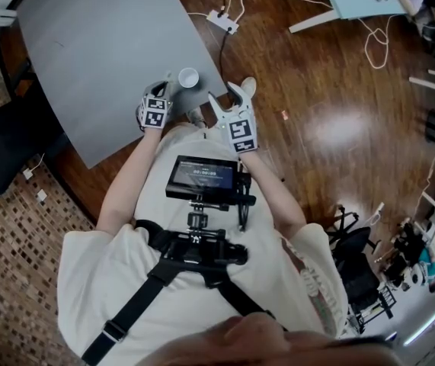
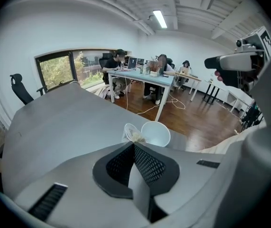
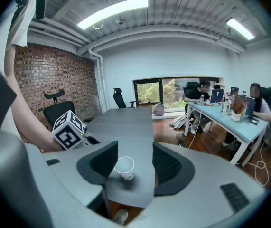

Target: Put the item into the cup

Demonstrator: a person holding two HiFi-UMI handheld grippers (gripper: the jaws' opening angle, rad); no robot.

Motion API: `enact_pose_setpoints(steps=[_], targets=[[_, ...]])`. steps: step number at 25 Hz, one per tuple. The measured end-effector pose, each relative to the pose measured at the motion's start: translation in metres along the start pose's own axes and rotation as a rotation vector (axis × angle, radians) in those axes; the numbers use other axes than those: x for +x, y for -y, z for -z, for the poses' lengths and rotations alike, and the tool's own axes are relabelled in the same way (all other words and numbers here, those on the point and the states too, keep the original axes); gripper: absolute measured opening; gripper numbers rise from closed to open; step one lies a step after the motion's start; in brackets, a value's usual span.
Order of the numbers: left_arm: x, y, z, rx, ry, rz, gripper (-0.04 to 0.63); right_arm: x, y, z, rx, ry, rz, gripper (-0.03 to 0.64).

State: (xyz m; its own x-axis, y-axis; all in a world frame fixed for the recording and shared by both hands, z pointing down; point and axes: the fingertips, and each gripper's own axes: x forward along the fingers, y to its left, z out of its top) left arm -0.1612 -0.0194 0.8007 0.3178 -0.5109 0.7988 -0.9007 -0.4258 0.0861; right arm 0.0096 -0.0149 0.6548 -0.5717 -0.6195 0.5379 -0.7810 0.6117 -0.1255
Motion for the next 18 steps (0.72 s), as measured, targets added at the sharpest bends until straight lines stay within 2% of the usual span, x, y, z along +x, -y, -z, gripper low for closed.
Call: enact_pose_setpoints(steps=[8, 13, 18], targets=[[-0.011, 0.020, -0.034, 0.034, 0.047, 0.065, 0.003, 0.001, 0.000, 0.003, 0.037, 0.007, -0.002, 0.244], [-0.003, 0.035, -0.042, 0.094, 0.023, 0.103, 0.003, -0.001, 0.004, 0.001, 0.041, 0.012, 0.010, 0.242], [0.003, 0.046, -0.036, 0.121, -0.028, 0.140, 0.003, -0.005, 0.004, -0.001, 0.046, 0.007, 0.018, 0.243]])
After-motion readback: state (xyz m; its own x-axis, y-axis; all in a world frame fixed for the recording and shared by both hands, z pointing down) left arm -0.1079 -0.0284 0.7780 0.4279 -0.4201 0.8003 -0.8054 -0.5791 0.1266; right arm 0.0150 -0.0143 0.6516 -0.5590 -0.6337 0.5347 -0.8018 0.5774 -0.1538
